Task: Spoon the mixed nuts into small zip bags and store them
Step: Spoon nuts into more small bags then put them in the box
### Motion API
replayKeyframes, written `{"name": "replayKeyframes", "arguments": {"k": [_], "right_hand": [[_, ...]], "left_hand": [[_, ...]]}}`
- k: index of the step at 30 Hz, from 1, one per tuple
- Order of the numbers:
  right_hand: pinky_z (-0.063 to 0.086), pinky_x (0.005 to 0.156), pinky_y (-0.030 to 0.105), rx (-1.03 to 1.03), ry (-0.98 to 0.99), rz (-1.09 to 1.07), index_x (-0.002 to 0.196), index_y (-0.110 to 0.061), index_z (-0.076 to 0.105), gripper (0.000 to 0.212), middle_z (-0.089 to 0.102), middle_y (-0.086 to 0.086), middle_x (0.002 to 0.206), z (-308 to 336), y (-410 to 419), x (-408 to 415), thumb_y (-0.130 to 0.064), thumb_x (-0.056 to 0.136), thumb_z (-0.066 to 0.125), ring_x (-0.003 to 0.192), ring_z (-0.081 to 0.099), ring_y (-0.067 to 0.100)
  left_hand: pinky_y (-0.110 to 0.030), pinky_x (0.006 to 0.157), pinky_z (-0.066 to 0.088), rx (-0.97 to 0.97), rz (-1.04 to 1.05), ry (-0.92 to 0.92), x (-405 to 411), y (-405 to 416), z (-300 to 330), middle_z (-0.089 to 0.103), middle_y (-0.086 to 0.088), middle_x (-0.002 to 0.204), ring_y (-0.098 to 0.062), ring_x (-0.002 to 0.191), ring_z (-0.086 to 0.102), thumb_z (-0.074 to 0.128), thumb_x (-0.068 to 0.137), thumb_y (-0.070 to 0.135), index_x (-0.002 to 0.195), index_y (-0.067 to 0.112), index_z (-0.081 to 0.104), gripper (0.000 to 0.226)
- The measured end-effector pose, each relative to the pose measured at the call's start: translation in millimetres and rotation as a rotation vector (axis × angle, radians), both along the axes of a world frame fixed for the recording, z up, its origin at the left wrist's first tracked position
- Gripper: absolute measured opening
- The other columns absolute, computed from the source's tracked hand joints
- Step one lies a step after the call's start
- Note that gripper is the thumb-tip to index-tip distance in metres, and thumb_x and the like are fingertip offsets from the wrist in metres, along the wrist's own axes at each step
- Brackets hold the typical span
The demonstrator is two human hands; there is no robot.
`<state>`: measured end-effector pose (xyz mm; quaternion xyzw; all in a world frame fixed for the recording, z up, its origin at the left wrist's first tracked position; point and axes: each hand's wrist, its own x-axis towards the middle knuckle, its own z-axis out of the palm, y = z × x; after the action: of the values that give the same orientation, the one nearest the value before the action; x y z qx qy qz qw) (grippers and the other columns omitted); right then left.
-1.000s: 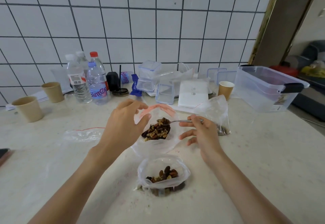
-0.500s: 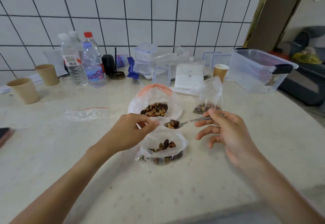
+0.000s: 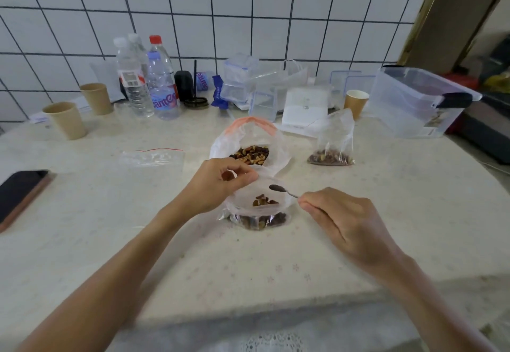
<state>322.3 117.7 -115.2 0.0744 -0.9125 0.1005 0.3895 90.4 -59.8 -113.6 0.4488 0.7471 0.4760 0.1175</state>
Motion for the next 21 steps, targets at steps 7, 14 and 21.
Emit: {"name": "replayKeyframes", "arguments": {"k": [7,14,21], "right_hand": [[0.053,0.059,0.022,-0.779,-0.009,0.036,0.099,-0.019,0.068,0.021,0.077,-0.003,0.089,2,1,-8,-0.031,0.106,0.052,0.083,0.075,0.016],[0.051,0.042,0.029,-1.278,0.003,0.044,0.102,-0.001,0.064,0.029,0.077,0.016,0.084,20,18,-50,-0.024,0.109,0.049,0.072,0.076,0.035],[0.052,0.047,0.031,-1.060,-0.078,-0.109,0.094,-0.015,0.062,0.031,0.077,0.005,0.080,30,32,-116,-0.031,0.111,0.041,0.069,0.076,0.022]], "left_hand": [[-0.028,0.064,0.055,0.029,-0.005,0.065,1,0,-2,0.074,0.014,0.092,-0.015,0.073,0.062,0.072,0.092,0.045,0.092,0.039,0.078,0.008],[-0.012,0.062,0.046,-0.011,0.143,0.268,-18,2,20,0.073,0.018,0.089,-0.004,0.075,0.066,0.063,0.097,0.045,0.097,0.033,0.076,0.017],[-0.027,0.072,0.047,-0.098,0.551,0.447,-66,36,34,0.056,0.010,0.112,-0.009,0.088,0.059,0.062,0.084,0.076,0.123,0.024,0.059,0.064]]}}
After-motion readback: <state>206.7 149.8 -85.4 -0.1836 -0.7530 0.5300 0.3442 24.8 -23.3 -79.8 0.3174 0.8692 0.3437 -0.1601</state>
